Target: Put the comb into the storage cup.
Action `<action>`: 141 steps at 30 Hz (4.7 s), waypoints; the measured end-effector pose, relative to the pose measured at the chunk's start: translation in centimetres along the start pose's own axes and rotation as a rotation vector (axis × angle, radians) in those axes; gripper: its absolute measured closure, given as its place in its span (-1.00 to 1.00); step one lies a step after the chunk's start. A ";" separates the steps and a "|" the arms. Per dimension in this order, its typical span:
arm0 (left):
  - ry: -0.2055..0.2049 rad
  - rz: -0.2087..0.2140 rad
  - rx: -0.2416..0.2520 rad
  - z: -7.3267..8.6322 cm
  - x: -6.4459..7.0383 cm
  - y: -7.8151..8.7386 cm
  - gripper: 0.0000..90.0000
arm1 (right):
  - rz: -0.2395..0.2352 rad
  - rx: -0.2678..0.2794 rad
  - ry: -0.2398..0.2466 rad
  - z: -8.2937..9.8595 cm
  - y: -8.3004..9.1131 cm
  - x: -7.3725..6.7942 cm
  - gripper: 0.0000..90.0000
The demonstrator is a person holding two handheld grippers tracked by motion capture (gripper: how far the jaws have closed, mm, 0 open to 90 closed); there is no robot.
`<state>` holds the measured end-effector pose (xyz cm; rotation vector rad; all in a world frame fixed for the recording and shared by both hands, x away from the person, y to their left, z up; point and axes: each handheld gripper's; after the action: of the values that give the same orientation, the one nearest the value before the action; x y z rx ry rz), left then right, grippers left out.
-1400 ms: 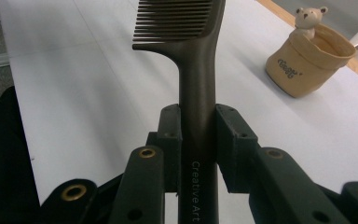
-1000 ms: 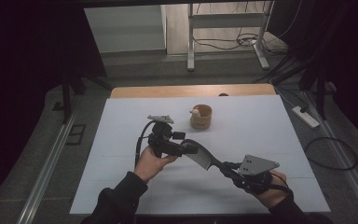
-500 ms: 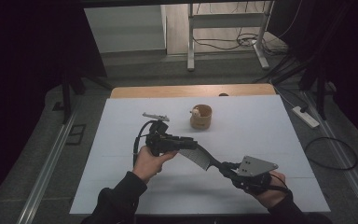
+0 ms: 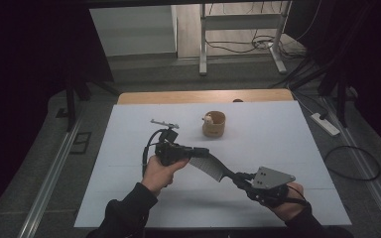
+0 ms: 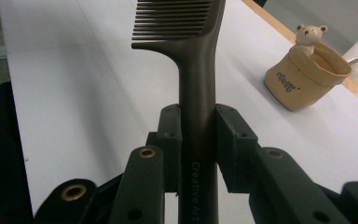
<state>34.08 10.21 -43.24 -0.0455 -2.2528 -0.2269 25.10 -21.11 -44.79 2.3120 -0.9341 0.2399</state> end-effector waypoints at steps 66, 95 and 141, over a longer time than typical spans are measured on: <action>-0.135 -0.142 0.072 -0.4 2.1 2.3 0.86 | -0.023 -0.184 -0.224 1.2 -0.9 2.2 -0.82; -0.187 -0.262 0.099 -3.5 2.7 3.9 0.86 | -0.004 -0.280 -0.279 3.4 1.2 3.3 -1.00; -0.174 -0.404 0.165 -9.7 1.7 6.3 0.86 | 0.122 -0.366 -0.418 7.1 5.8 4.4 -1.00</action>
<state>41.07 14.59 -34.96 0.4982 -2.4288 -0.2571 23.99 -31.19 -45.92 1.9970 -1.2098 -0.3540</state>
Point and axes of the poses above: each handheld gripper's, and its own axes: y roughly backward along the jaws, z roughly out of its underside, x roughly to its right, and after that the axes turned 13 degrees about z, right-handed
